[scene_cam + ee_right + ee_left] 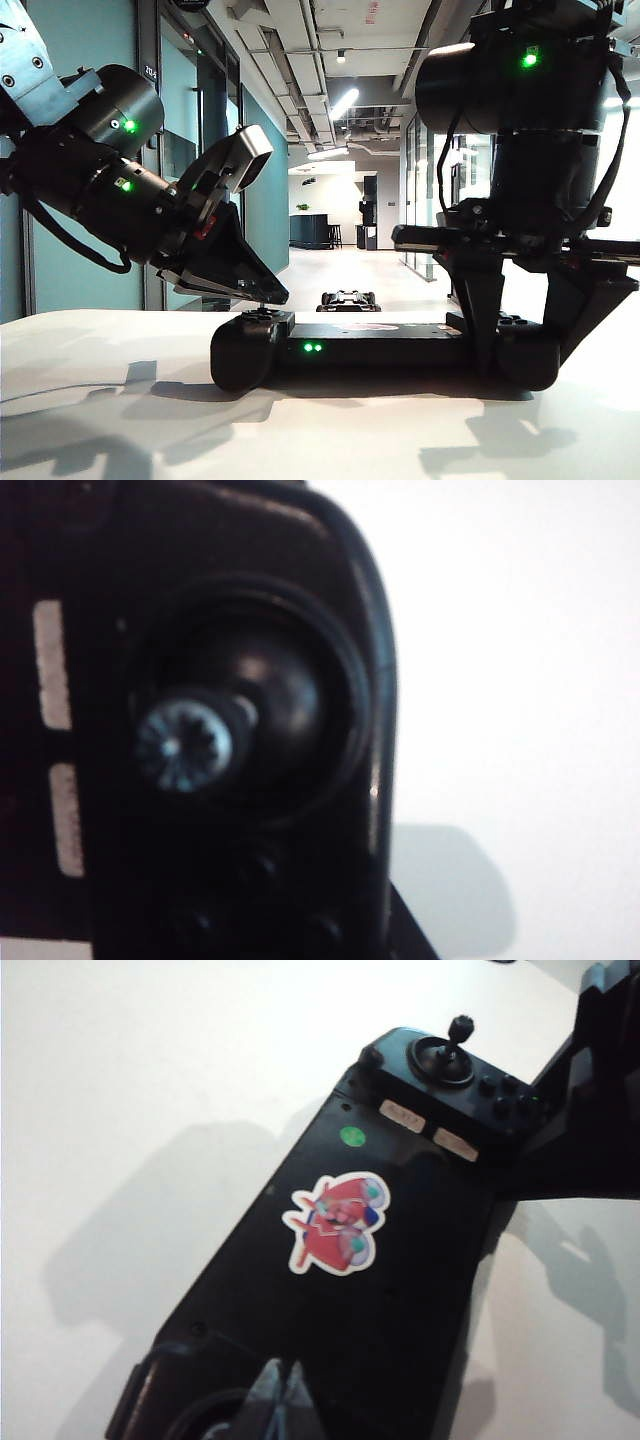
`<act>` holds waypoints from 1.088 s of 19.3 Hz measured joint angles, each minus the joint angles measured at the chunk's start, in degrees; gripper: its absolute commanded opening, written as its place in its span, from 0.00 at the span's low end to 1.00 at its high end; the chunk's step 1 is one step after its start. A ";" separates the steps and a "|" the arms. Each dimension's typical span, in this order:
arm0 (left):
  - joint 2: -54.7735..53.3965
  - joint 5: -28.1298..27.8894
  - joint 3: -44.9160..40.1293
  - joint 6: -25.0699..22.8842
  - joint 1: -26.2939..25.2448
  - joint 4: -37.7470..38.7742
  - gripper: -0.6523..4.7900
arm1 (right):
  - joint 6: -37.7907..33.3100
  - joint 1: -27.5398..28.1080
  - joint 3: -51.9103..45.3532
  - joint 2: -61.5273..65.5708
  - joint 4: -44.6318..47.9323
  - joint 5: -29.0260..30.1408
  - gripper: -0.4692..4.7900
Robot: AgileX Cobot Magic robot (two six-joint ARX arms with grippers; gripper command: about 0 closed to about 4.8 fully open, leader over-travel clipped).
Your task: Push the left joystick on the remote control sitting on the white table forward to make the robot dog walk in a straight line until it approaches the door.
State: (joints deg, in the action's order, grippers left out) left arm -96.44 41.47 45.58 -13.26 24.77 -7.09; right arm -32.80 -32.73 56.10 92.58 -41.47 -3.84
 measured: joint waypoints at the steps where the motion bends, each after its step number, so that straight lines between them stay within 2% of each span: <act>1: 0.00 -0.39 0.00 0.00 0.00 -0.04 0.11 | 0.00 0.00 0.00 0.00 0.00 0.00 0.29; 21: -1.01 -0.77 0.00 0.24 0.00 -2.03 0.11 | 0.00 0.00 0.00 0.00 -0.02 0.00 0.29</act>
State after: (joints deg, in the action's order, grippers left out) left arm -97.45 40.71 45.58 -13.02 24.77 -9.13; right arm -32.80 -32.73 56.10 92.58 -41.50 -3.84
